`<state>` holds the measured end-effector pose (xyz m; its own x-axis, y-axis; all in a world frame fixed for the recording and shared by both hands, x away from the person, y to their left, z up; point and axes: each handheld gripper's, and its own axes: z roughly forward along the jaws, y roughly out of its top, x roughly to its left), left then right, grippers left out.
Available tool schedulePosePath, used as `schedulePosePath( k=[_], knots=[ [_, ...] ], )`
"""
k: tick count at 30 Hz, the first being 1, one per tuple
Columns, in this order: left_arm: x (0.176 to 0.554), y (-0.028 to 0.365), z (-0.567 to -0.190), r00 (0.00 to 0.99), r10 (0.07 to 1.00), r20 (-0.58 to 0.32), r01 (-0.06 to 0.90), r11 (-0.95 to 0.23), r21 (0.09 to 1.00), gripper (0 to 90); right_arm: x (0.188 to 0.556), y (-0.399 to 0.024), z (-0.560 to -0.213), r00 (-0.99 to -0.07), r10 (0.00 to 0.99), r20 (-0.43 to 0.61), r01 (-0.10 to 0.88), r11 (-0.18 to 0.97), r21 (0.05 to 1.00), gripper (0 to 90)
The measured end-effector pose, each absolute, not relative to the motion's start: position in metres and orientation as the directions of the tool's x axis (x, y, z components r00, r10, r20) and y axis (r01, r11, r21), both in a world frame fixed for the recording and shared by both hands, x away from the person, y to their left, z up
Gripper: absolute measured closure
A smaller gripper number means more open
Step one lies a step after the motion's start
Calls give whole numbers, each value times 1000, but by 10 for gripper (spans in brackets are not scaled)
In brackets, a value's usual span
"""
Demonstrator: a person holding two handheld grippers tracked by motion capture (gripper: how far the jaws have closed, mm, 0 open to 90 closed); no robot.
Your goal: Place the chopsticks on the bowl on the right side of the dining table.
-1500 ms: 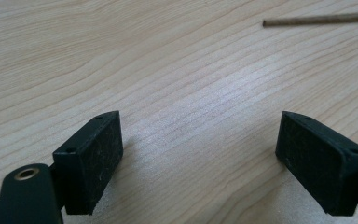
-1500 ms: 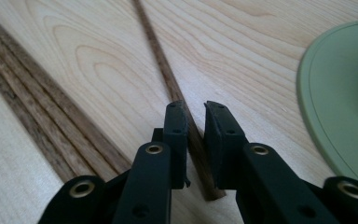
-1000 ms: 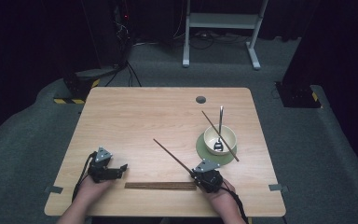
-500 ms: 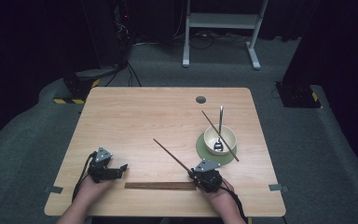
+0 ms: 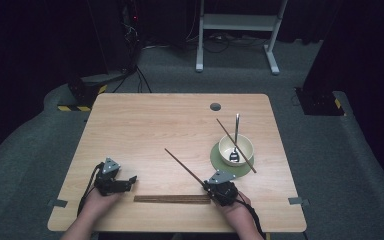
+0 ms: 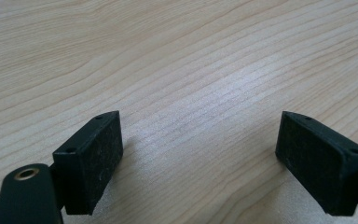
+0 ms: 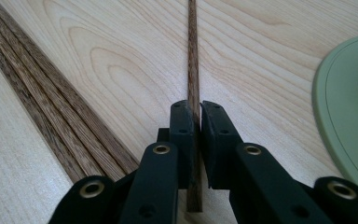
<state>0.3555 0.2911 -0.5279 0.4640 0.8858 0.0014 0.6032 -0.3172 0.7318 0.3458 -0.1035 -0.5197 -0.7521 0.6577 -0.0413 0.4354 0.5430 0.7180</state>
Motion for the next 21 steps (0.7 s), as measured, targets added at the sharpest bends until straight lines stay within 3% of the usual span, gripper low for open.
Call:
schedulePosePath(
  k=[21],
  knots=[
    [355,291,-528,465,885,2,603,-318,732,149,328,-103,-481,-749,657,-84,349,499,793,839]
  ],
)
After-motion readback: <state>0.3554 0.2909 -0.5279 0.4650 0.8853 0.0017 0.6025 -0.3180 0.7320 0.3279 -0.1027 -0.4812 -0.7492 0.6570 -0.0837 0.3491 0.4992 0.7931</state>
